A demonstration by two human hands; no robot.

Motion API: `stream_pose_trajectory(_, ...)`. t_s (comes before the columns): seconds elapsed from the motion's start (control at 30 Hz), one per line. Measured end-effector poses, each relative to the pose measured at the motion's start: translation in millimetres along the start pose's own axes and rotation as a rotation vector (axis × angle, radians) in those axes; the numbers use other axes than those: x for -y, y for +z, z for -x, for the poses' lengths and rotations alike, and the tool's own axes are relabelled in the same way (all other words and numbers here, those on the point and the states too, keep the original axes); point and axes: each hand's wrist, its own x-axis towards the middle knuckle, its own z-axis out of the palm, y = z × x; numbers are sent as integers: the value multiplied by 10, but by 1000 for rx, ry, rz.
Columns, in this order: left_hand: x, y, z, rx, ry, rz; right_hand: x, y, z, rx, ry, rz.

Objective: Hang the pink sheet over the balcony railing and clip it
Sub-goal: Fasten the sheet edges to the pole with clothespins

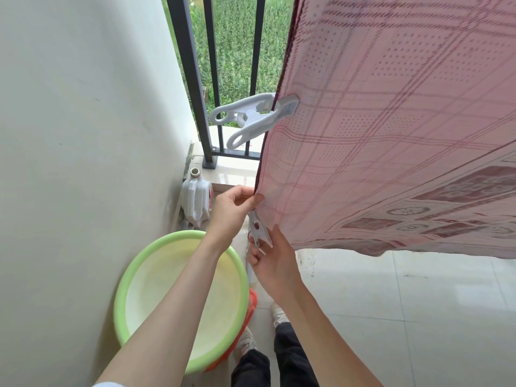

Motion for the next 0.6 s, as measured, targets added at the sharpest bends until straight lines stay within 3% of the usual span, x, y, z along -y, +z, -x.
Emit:
stream_pose_trajectory(0.17, -24, 33, 30, -30, -63, 80, 30, 30, 20, 37, -45, 75)
stream_pose_trajectory(0.6, -114, -49, -10, -61, -57, -122, -102, 0, 113, 46, 83, 117)
